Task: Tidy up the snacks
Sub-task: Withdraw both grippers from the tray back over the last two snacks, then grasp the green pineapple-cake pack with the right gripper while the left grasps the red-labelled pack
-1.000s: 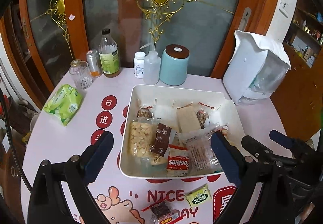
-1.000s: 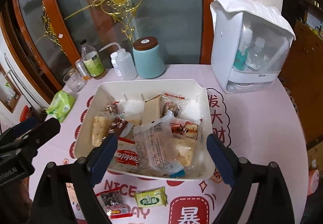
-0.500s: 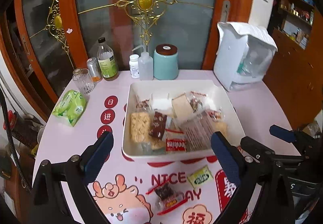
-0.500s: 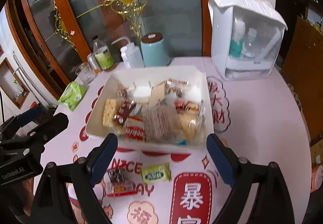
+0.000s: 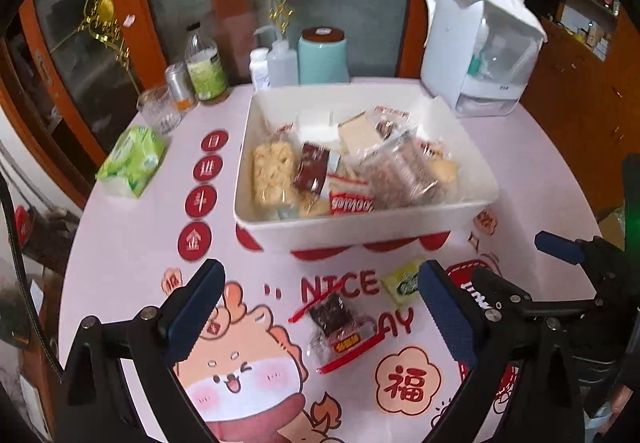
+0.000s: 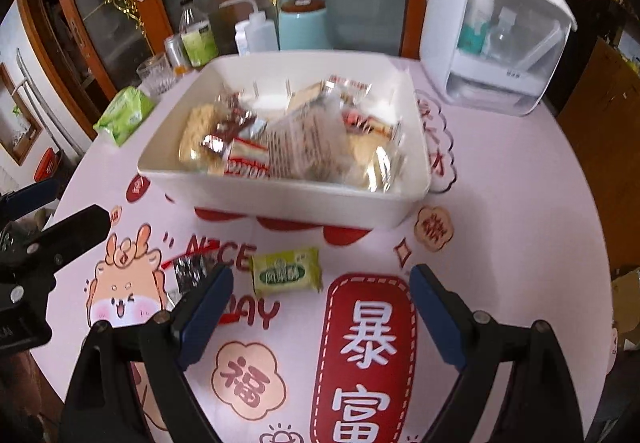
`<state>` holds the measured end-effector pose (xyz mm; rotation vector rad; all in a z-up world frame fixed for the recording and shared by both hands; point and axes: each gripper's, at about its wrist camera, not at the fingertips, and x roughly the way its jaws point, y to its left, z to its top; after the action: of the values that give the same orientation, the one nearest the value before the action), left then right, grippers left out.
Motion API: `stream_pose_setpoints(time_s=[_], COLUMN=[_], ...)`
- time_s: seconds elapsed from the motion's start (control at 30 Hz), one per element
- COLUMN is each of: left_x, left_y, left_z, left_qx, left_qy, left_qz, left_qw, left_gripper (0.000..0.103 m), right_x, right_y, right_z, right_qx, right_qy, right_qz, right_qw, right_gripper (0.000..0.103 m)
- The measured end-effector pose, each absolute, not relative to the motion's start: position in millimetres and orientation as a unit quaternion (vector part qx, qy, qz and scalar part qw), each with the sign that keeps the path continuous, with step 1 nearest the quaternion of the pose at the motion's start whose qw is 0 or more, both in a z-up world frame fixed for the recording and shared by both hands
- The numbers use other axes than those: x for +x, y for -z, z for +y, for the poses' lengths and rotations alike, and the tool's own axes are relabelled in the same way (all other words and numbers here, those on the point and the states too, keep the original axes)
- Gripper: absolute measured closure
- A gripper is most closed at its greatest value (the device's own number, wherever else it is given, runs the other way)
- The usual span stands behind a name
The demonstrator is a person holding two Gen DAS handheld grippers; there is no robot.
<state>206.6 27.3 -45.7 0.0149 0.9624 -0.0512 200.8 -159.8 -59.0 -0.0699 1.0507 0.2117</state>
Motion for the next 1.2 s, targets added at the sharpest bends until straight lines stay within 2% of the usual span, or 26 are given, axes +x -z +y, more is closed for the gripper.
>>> stream_pose_setpoints(time_s=[0.57, 0.87, 1.2], left_x=[216.2, 228.6, 240.5], left_y=[148.9, 183.1, 207.9], left_z=[53.8, 58.1, 54.4], left_qx=[-0.089, -0.117, -0.129], left_qy=[-0.011, -0.021, -0.042], left_qz=[0.548, 0.576, 0.597], left_qw=[0.832, 0.809, 0.79], left_gripper=[0.006, 0.006, 0.006], right_x=[214.4, 226.1, 229.5], right_y=[150.3, 179.9, 181.8], right_z=[-136.3, -118.7, -116.3], right_qx=[-0.054, -0.089, -0.1], right_qy=[-0.145, -0.151, -0.154], right_qz=[0.529, 0.536, 0.525], right_qw=[0.834, 0.825, 0.831], right_gripper=[0.013, 0.012, 0.011])
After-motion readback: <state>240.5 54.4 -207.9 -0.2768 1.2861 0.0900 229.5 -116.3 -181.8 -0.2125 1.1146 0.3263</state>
